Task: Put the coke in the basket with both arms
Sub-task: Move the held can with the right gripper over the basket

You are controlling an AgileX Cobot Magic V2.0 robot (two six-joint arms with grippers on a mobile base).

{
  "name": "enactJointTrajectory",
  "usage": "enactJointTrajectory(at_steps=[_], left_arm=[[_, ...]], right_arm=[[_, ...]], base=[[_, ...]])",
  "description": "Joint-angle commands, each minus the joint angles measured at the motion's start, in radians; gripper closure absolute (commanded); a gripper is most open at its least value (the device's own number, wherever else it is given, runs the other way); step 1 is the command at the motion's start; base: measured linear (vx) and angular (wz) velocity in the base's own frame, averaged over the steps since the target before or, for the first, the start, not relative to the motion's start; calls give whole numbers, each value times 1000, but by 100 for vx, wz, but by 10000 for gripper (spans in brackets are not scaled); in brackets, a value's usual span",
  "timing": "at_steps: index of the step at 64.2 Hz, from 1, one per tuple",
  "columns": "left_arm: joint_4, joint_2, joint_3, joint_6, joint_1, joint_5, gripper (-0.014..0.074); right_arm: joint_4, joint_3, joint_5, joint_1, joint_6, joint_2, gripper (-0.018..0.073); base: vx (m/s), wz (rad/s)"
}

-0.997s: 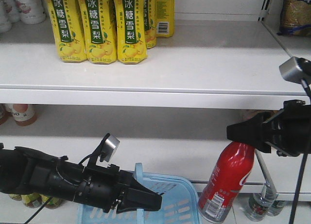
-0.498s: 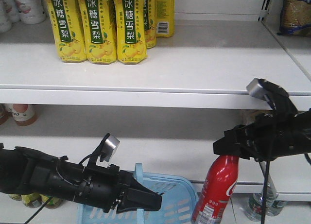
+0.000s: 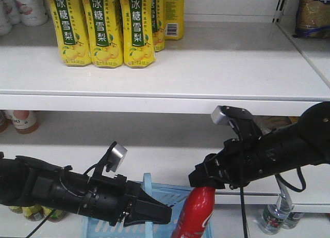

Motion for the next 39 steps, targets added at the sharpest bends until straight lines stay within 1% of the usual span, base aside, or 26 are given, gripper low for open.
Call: enactJointTrajectory(at_steps=[1,6,11,17,27,33,39], left_arm=[[-100,-51,-13,2,-4,99,603],[-101,-51,-13,2,-4,99,603],[-101,-51,-15,2,-4,96,603],[-102,-51,-16,2,-4,86,603],[-102,-51,-16,2,-4,83,603],[-102,-51,-16,2,-4,83,603],[-102,-51,-16,2,-4,83,603]], right_arm=[[71,-32,-95,4,50,60,564],[66,-32,-91,27,50,81,564],[58,-32,-92,66,50,98,564],[57,-32,-123,97,50,107,561],[65,-32,-158,107,64,107,546],[63,-32,-153,107,70,107,515],[61,-32,-134,107,70,107,447]], base=[[0,-1],[0,-2],[0,0],[0,2],[0,0],[0,0],[0,0]])
